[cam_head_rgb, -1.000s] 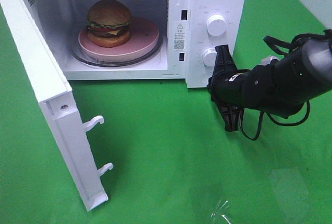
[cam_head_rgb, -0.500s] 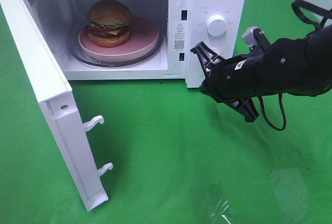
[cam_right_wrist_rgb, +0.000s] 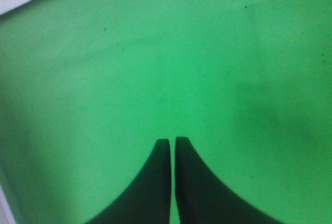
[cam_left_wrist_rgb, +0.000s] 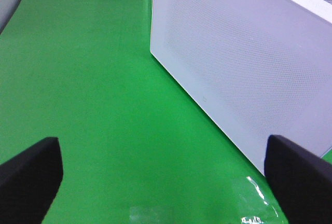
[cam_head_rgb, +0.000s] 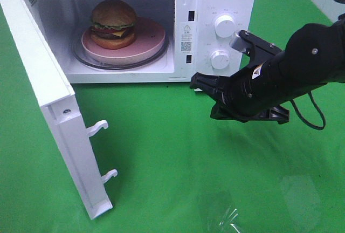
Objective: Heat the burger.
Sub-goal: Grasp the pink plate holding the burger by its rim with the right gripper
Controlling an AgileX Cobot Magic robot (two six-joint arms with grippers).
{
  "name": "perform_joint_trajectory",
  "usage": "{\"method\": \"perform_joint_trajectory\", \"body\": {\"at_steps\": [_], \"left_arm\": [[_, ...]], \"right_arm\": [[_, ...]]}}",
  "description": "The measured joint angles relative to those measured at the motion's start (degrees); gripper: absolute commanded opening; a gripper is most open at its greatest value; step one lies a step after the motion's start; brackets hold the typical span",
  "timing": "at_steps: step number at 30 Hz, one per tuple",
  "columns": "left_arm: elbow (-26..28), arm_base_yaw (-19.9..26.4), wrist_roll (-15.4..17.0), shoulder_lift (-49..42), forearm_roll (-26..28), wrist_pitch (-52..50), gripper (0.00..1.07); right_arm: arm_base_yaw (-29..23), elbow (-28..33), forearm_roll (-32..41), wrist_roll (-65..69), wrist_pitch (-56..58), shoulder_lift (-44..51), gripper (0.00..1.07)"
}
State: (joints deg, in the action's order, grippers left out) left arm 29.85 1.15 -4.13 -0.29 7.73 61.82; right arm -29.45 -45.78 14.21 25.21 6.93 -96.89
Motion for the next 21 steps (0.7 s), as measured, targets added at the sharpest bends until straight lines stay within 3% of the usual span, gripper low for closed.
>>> {"method": "perform_joint_trajectory", "body": {"at_steps": [11,21], "left_arm": [[0.00,0.00,0.00,0.00,0.00,0.00,0.98],[0.00,0.00,0.00,0.00,0.00,0.00,0.98]], "right_arm": [[0.00,0.00,-9.68,-10.89,11.46,6.19,0.06],[0.00,-4.24,-11.57,-27.16,23.38,8.82,0.08]]}}
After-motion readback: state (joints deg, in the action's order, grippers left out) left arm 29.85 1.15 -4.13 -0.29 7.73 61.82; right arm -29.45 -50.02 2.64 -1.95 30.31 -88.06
